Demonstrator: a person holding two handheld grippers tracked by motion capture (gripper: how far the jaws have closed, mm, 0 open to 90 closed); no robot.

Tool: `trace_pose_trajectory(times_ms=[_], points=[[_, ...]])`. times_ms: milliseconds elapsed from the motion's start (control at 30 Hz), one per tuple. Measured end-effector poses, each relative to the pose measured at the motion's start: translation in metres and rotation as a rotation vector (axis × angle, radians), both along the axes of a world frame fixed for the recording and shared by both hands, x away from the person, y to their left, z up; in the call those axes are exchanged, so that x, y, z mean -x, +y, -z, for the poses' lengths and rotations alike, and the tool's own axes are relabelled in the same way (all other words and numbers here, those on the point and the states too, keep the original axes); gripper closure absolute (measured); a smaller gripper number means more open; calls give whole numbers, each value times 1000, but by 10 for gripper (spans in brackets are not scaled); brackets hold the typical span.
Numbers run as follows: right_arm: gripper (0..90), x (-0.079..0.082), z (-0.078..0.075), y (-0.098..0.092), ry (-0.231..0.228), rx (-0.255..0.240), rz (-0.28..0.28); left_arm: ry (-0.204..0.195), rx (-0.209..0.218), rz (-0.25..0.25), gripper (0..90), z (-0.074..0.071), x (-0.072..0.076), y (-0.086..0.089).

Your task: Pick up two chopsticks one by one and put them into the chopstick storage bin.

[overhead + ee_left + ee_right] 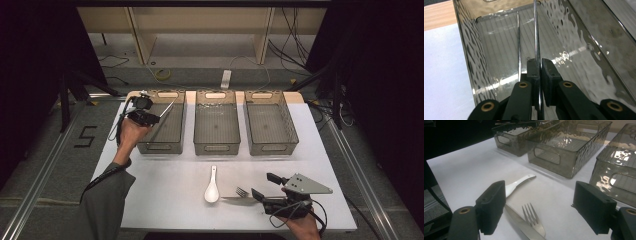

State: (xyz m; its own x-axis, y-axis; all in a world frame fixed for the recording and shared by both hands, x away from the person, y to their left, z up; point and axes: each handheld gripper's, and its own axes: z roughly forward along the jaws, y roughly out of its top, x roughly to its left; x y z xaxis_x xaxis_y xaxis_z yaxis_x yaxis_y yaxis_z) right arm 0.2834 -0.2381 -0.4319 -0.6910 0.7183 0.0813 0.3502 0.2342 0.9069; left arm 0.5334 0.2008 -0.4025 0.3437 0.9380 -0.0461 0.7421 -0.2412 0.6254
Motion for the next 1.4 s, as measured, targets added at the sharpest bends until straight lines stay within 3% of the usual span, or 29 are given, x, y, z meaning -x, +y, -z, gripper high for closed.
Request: trace_pose_trajectory(times_ms=[100, 300, 367, 433, 533, 700, 800, 1000, 1267, 1400], points=[[270, 0, 0, 0, 0, 0, 1, 3, 1, 2, 848, 2, -1, -2], [271, 0, 0, 0, 4, -2, 4, -12, -35, -18, 840, 10, -3, -5], [270, 0, 0, 0, 8, -1, 4, -42, -23, -38, 830, 12, -3, -4], [271, 0, 0, -1, 10, -2, 5, -56, 11, -53, 734, 12, -3, -3], [271, 0, 0, 0, 13, -4, 4, -75, 15, -49, 642, 9, -1, -4], [271, 0, 0, -1, 11, -5, 5, -58, 62, -33, 526, -1, 4, -7], [270, 0, 0, -1, 10, -4, 7, -28, 125, -37, 445, -9, 11, -9], [270, -1, 1, -1, 23, 6, 13, -37, 220, 10, 345, -22, 40, -15], [271, -1, 1, -1, 22, 4, 19, -24, 264, 66, 276, -13, 71, -25], [270, -1, 0, -1, 20, 1, 17, -11, 243, 97, 252, -7, 83, -31]])
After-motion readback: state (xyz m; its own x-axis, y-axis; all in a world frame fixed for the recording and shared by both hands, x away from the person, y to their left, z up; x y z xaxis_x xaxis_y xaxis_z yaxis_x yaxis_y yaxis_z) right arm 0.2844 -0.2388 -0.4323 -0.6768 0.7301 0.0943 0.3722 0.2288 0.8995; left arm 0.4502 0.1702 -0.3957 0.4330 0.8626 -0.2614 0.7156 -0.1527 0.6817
